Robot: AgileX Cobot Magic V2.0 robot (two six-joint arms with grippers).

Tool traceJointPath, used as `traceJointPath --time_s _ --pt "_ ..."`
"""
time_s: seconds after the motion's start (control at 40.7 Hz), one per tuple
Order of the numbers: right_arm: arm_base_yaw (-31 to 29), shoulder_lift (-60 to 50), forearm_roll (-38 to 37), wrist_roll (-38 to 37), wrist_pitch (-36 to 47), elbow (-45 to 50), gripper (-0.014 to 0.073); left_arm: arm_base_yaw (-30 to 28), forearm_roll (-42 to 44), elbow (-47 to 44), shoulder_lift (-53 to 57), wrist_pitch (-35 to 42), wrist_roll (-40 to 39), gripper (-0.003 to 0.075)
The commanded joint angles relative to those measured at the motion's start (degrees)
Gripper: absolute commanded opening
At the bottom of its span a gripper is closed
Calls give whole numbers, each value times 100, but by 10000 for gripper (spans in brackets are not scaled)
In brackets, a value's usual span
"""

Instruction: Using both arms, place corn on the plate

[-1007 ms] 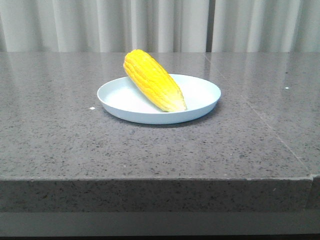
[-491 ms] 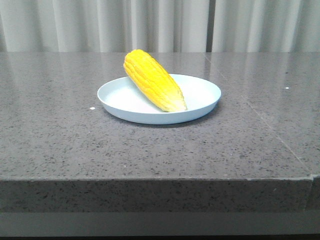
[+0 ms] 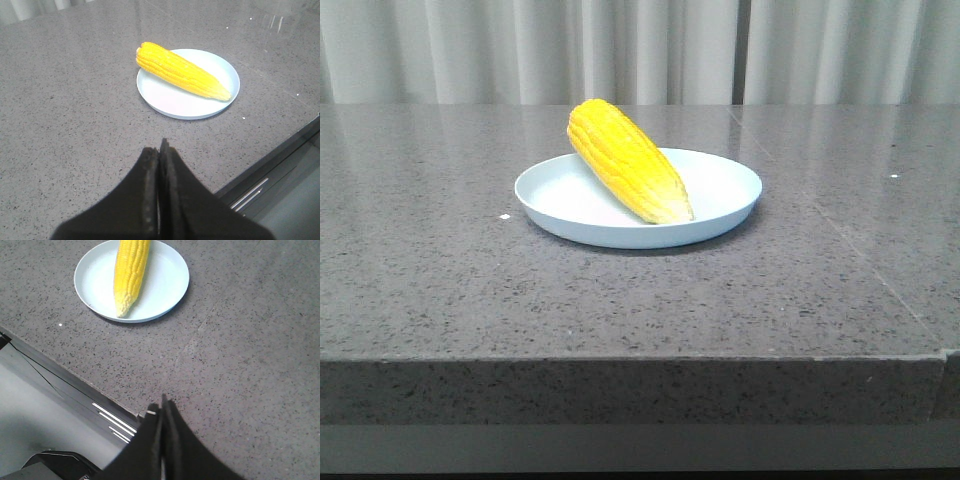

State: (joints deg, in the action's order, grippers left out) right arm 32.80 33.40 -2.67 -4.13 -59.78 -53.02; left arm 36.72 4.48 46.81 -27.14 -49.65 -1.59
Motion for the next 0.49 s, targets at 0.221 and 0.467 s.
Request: traceJointPath --time_s 0.221,0.467 --pt "-18 12 -29 32 367 -133 -67 42 17 143 -45 449 -58 -20" --pt "-18 12 -29 32 367 -133 -67 -402 258 -131 228 473 -46 -20"
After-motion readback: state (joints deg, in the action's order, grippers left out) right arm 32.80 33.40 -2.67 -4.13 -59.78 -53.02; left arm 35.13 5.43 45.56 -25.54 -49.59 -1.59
